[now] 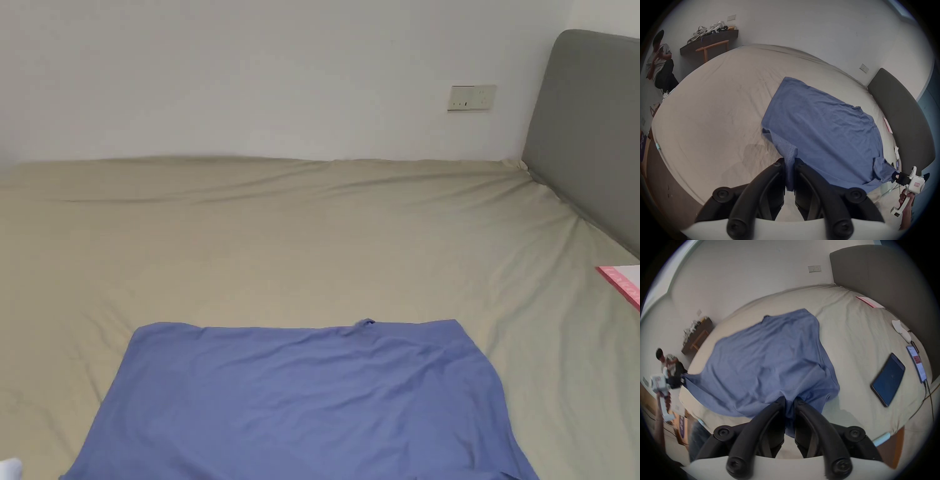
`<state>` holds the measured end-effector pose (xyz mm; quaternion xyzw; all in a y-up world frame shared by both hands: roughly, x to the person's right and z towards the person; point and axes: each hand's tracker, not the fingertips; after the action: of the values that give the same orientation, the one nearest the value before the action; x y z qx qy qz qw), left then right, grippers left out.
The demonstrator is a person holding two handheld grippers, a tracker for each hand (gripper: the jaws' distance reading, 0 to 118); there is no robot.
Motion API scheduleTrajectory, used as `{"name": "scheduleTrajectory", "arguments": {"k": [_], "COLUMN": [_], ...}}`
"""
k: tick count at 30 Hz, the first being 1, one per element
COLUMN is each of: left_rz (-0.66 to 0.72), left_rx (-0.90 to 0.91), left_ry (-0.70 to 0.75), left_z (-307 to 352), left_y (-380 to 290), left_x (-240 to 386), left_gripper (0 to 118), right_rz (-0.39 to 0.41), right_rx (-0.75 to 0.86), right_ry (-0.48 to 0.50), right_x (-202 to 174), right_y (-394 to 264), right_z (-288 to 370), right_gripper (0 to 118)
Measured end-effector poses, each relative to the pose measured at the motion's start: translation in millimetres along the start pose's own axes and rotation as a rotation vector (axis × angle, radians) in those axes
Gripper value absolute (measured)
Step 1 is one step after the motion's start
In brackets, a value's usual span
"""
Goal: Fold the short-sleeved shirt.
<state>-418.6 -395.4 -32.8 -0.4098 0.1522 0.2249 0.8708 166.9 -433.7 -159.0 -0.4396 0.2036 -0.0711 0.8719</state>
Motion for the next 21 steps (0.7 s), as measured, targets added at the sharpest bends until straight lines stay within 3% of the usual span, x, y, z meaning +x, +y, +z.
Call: {"name": "scheduleTrajectory", "arguments": {"k": [2, 9, 14, 17, 19, 21], "left_rz": [0.037, 0.005, 0.090, 0.046, 0.019, 0.013], "left_rx": [-0.007, 0.030, -0.065, -0.088, -0.113, -0.105], "left_ry": [-0.036, -0.024, 0.007, 0.052, 0.072, 0.087], "left_z": [-5, -52, -116, -147, -163, -173], "left_y": [18, 86, 107, 109, 109, 108], "left_x": [2, 25, 17, 16, 17, 19], "left_gripper": [9, 9, 9, 9, 10, 10], "right_rz": [-0.055, -0.053, -0.183, -0.249, -0.239, -0.165], "right_rx": [0.019, 0.037, -0.042, -0.099, -0.080, -0.052], "right_ry": [0.027, -0.051, -0.081, -0.102, -0.103, -0.123], "right_x": [1, 3, 18, 27, 26, 19], "right_y": [26, 116, 137, 127, 121, 123], "right_z": [-8, -76, -140, -169, -176, -172], "right_gripper": [12, 11, 11, 11, 11, 11]}}
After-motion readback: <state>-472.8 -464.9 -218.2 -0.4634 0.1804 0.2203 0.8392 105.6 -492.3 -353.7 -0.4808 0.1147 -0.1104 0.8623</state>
